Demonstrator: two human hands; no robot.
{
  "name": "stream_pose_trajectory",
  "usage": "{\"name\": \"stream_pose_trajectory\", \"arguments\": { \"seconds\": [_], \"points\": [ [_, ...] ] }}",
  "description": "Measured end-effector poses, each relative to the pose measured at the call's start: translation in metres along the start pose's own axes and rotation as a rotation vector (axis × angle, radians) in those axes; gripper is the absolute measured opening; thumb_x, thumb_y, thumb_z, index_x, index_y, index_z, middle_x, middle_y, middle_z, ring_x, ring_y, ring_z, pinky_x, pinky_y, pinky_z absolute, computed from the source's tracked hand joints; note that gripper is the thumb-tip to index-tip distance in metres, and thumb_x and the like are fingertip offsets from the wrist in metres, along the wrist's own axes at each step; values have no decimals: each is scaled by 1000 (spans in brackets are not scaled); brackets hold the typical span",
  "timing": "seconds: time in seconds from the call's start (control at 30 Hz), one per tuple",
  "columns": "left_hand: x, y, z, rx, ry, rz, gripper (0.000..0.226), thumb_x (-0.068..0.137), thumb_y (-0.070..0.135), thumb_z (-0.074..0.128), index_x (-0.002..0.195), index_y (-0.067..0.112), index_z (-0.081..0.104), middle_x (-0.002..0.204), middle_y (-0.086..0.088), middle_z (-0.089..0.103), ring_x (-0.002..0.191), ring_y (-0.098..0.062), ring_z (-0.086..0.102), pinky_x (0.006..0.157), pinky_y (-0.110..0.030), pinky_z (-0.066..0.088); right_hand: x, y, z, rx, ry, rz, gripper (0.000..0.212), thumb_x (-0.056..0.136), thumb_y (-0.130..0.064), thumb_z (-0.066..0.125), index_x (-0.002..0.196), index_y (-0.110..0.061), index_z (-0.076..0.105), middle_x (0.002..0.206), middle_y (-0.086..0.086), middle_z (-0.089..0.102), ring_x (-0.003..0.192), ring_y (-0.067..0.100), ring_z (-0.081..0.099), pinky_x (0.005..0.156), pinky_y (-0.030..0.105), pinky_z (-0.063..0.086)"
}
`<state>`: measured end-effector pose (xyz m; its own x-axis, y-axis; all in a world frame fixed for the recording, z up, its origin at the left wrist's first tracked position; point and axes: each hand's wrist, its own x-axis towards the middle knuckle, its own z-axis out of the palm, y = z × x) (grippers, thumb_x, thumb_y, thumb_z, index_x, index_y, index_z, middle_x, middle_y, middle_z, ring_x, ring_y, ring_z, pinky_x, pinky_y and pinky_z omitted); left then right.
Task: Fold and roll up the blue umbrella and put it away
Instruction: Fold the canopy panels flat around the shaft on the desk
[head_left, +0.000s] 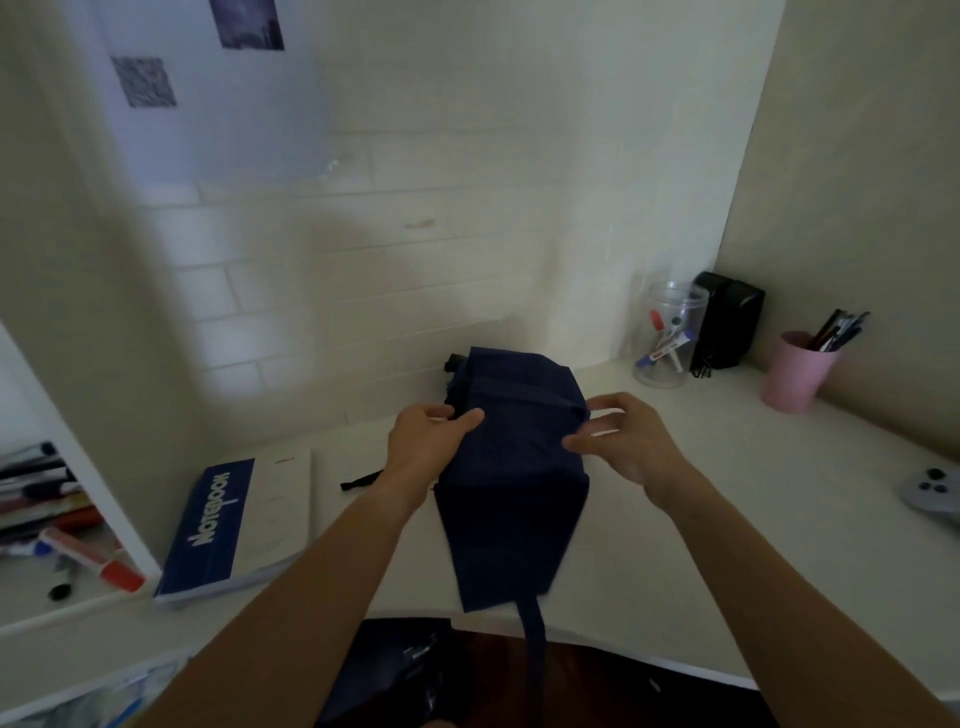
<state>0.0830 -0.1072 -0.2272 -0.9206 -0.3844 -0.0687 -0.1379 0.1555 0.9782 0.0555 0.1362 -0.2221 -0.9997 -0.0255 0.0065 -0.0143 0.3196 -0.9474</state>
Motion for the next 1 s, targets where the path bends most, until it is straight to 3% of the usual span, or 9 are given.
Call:
{"name": "stream_pose_trajectory", "arguments": {
  "seconds": [0.13, 0.23, 0.37, 0.47, 0.53, 0.63, 0.77, 0.87, 1.0],
  "points": [
    [-3, 8, -3, -164, -67, -16, 34, 80, 18, 85, 110, 8, 73, 108, -9, 74, 91, -19, 70, 69, -22, 59, 0, -7, -4, 69, -24, -74, 45, 70, 0, 87, 110, -6, 66, 88, 14, 75, 84, 27, 73, 68, 22, 55],
    [-8, 7, -13, -165, -54, 25, 16, 82, 16, 83, 96, 12, 76, 101, -9, 76, 92, -23, 72, 76, -27, 59, -8, -4, -12, 97, -43, -117, 34, 73, -1, 85, 104, -6, 71, 88, 17, 75, 68, 8, 71, 57, 11, 50],
    [-13, -1, -19, -6, 4, 164, 12, 83, 20, 81, 92, 14, 77, 94, -5, 77, 93, -23, 73, 84, -33, 60, -13, 4, -17, 53, -118, -96, 15, 84, -22, 78, 99, -20, 78, 97, 0, 78, 86, 13, 70, 67, 22, 48],
    [-14, -2, -19, -5, 16, 163, 4, 84, 19, 76, 82, 15, 77, 89, -4, 77, 94, -27, 72, 86, -38, 59, -10, 4, -15, 78, -133, -76, 18, 90, -19, 71, 107, -18, 77, 100, 2, 77, 81, 14, 66, 62, 16, 45],
    [-13, 4, -15, -24, 2, 161, 20, 84, 32, 78, 81, 12, 78, 87, -4, 78, 92, -25, 72, 83, -37, 58, -7, -2, -15, 95, -140, -75, 18, 91, -15, 70, 108, -12, 77, 99, 5, 77, 79, 14, 63, 56, 10, 44],
    [-11, 18, -8, -118, -40, 74, 49, 76, 53, 82, 79, 6, 70, 82, -6, 73, 78, -16, 67, 70, -27, 56, 0, -7, -13, 108, -168, -28, 18, 90, -24, 71, 101, -13, 79, 95, 2, 77, 80, 17, 60, 66, 25, 43],
    [-11, 27, -4, -199, -39, 1, 29, 85, 31, 80, 101, 7, 76, 99, -5, 74, 79, -17, 64, 61, -24, 49, 8, -12, -9, 113, -153, 35, 19, 83, -16, 79, 102, -14, 80, 92, 5, 76, 78, 17, 54, 66, 29, 41],
    [-11, 25, -6, -213, -49, -28, 19, 84, 31, 79, 95, 15, 75, 107, -4, 74, 93, -21, 68, 73, -33, 46, 11, -14, -6, 176, -154, 59, 18, 80, -10, 80, 99, -11, 81, 90, 7, 73, 75, 15, 51, 62, 25, 43],
    [-13, 23, -8, -249, -50, -20, 14, 85, 27, 77, 91, 14, 76, 104, -7, 76, 101, -23, 69, 70, -29, 45, 11, -9, -6, 138, -183, 44, 15, 85, -14, 77, 99, -13, 79, 91, 5, 73, 76, 16, 55, 62, 26, 42]
  ]
}}
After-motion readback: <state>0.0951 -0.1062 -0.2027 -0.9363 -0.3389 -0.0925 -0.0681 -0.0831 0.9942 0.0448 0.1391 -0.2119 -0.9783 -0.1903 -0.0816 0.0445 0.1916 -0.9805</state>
